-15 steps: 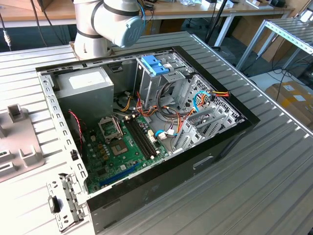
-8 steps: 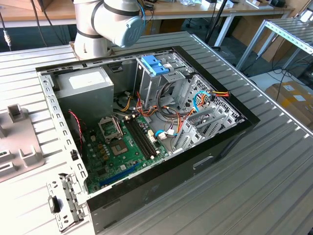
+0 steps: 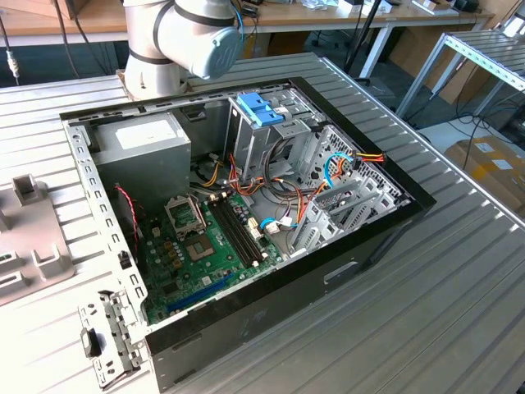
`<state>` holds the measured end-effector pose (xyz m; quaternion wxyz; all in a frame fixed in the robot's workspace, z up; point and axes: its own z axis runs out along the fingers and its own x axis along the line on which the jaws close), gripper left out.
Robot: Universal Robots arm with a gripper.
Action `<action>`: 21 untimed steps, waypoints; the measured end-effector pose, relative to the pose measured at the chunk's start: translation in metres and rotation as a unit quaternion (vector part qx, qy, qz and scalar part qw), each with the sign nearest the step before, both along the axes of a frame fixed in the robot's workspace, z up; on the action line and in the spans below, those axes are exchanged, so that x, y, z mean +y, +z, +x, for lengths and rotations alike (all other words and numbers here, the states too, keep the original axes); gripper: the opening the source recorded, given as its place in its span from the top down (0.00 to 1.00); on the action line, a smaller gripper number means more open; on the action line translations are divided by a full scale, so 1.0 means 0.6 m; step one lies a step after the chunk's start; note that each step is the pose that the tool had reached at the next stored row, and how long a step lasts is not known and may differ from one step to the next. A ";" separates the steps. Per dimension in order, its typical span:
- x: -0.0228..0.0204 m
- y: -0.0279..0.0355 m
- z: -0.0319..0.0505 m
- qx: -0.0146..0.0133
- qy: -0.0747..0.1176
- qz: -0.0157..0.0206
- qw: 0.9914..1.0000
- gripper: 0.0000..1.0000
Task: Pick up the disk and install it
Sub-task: 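Pick up the disk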
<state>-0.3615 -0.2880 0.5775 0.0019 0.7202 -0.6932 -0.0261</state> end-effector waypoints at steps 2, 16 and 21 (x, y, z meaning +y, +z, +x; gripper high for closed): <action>0.0000 0.000 0.003 0.000 0.000 0.000 1.000 0.63; -0.0002 0.000 0.021 0.000 0.000 0.000 1.000 0.63; -0.0002 0.000 0.028 0.000 0.000 0.000 1.000 0.63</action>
